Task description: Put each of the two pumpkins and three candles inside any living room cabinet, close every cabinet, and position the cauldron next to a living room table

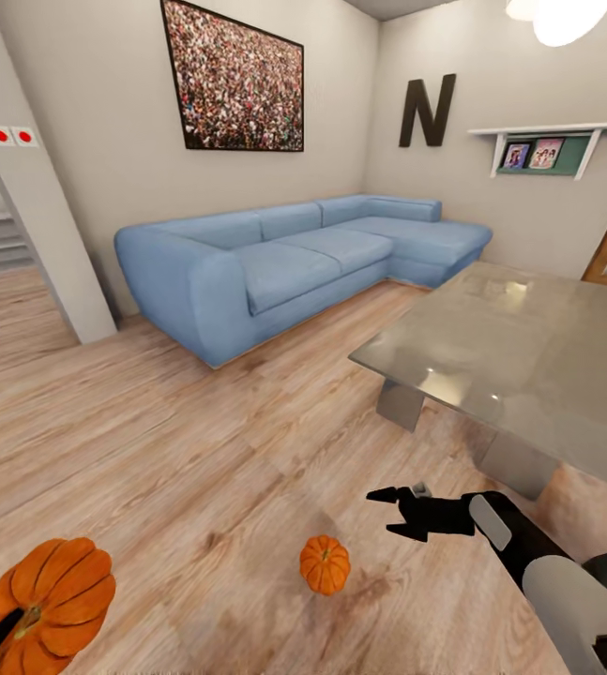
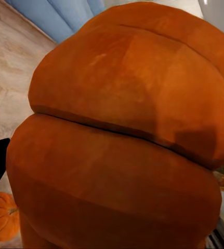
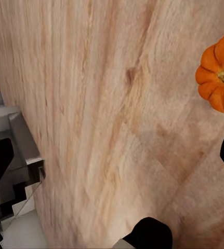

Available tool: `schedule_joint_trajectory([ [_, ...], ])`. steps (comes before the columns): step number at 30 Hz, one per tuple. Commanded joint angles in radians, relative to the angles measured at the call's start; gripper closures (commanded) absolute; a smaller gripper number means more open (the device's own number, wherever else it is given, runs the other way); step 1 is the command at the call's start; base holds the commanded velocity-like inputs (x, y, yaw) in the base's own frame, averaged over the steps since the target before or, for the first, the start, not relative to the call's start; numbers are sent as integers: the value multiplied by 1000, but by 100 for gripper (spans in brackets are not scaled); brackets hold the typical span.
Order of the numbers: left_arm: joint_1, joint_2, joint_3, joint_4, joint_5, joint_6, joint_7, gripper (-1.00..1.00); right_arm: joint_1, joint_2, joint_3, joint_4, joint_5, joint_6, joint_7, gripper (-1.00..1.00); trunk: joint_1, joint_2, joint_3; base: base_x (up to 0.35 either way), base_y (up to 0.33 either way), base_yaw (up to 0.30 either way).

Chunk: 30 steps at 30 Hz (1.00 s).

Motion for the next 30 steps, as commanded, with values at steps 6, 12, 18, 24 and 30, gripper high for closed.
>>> schedule_joint_trajectory([
  [6,1,12,-20,-3,-1,17,39,100,-13,3,10,7,3,-1,6,-100,3,-2,-24,0,0,-2],
  [12,-22,14,-125,-4,8,20,218,100,-14,3,11,4,3,-1,6,-100,5,-3,-47,0,0,0],
  [18,-226,36,-288,62,-55,152,488,100,-12,2,10,-13,3,-1,7,-100,7,-4,-63,0,0,0],
  [24,-341,62,-374,-8,-63,218,596,100,-17,3,2,-39,2,-18,8,-100,8,-5,-70,0,0,0],
  [30,-343,62,-418,6,-62,218,583,100,-15,5,5,-94,1,-57,4,-100,11,-6,-94,0,0,0],
])
